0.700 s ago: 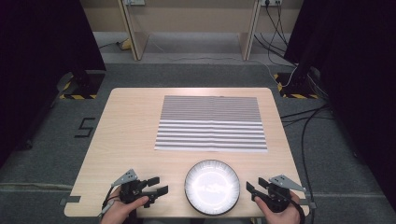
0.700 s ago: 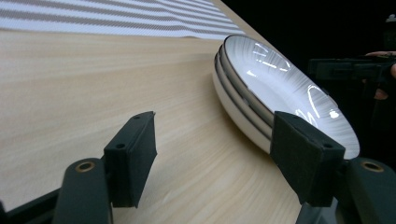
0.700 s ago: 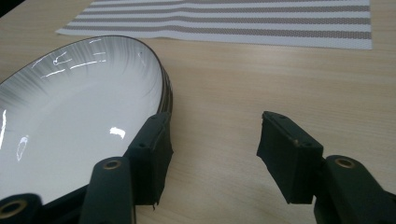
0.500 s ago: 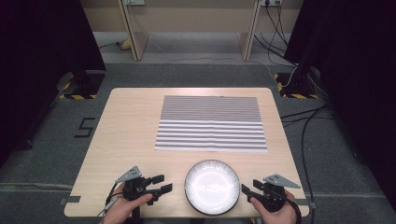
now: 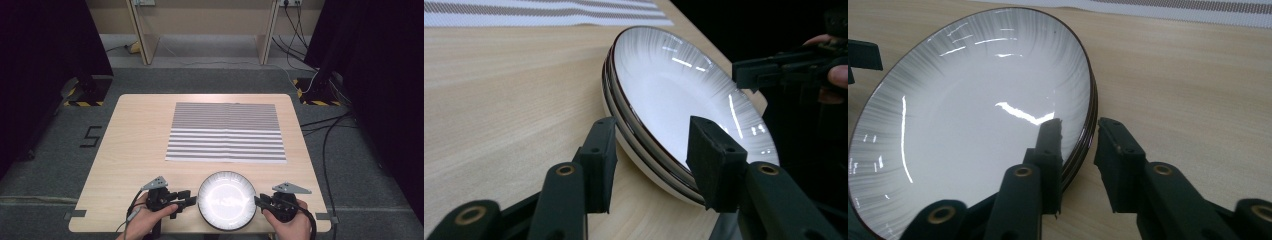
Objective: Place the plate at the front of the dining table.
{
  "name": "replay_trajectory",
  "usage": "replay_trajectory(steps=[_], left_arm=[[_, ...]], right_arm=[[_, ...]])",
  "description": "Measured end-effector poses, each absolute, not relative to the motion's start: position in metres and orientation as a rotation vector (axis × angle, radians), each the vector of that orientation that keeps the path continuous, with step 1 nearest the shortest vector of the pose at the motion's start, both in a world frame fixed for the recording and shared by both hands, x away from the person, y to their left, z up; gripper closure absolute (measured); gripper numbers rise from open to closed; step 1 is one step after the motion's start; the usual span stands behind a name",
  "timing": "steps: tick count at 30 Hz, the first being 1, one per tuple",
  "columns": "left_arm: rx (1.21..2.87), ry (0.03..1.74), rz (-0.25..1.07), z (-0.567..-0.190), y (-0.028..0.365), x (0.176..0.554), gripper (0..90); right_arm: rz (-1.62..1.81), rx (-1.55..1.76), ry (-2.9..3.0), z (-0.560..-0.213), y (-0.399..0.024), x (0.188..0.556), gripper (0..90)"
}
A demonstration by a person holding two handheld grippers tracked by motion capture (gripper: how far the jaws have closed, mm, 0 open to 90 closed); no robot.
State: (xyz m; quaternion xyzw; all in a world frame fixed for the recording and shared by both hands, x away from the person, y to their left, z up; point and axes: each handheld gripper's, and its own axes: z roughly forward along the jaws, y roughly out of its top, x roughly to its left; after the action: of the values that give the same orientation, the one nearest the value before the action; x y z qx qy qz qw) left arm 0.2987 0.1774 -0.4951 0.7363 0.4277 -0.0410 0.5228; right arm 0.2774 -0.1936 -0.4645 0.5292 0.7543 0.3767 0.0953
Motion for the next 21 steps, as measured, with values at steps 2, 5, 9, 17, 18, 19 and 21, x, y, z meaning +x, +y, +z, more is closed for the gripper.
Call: replay_trajectory(steps=[2, 5, 9, 17, 18, 19, 21], left_arm=[[1.768, 1.04, -0.112, -0.497, 0.174, 0.299, 55.2], [1.779, 1.053, -0.122, -0.499, 0.17, 0.301, 56.4], [1.783, 1.075, -0.144, -0.499, 0.164, 0.304, 56.9], [1.795, 1.088, -0.169, -0.497, 0.158, 0.306, 59.6], [1.794, 1.091, -0.173, -0.497, 0.158, 0.306, 59.8], [1.797, 1.095, -0.175, -0.497, 0.158, 0.307, 60.3], [1.803, 1.097, -0.175, -0.497, 0.157, 0.307, 60.8]], right_arm=[[1.112, 1.579, 2.241, -0.467, -0.193, 0.278, 76.7], [1.124, 1.61, 2.248, -0.469, -0.191, 0.279, 79.2], [1.128, 1.646, 2.233, -0.469, -0.191, 0.28, 80.5], [1.118, 1.679, 2.218, -0.468, -0.189, 0.281, 81.7], [1.121, 1.691, 2.211, -0.469, -0.189, 0.281, 81.7], [1.121, 1.687, 2.21, -0.469, -0.189, 0.28, 81.6], [1.115, 1.691, 2.199, -0.469, -0.188, 0.28, 81.6]])
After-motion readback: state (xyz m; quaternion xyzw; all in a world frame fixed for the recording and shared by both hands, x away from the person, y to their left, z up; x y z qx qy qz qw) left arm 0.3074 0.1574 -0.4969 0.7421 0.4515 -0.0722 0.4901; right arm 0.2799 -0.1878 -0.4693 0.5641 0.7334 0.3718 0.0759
